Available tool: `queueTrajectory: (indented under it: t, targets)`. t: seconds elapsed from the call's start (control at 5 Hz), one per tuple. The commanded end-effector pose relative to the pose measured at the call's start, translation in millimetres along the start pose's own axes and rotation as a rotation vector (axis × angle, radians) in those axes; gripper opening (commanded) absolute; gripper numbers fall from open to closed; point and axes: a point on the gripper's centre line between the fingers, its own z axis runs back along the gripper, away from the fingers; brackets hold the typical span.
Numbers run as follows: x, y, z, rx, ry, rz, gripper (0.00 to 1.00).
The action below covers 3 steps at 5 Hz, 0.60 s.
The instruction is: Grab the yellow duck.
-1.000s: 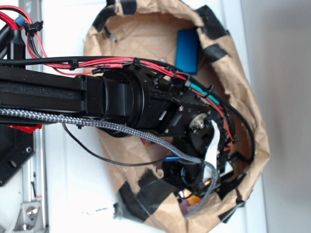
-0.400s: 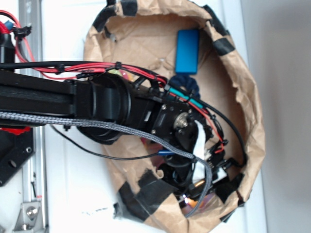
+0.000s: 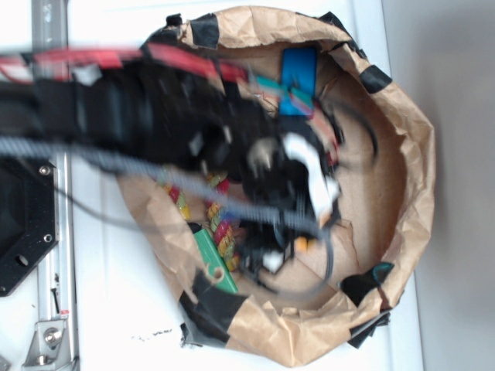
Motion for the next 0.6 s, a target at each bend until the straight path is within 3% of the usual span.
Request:
queueTrajectory:
  t: [0.0, 0.2, 0.4]
  targets:
    - [51.1, -12.9, 72.7, 0.084, 0.183, 0.224, 0.00]
    - [61.4, -21.7, 79.4, 0.195, 0.246, 0.313, 0.00]
    - [59.4, -21.8, 84.9, 0.199, 0.255, 0.397, 0.00]
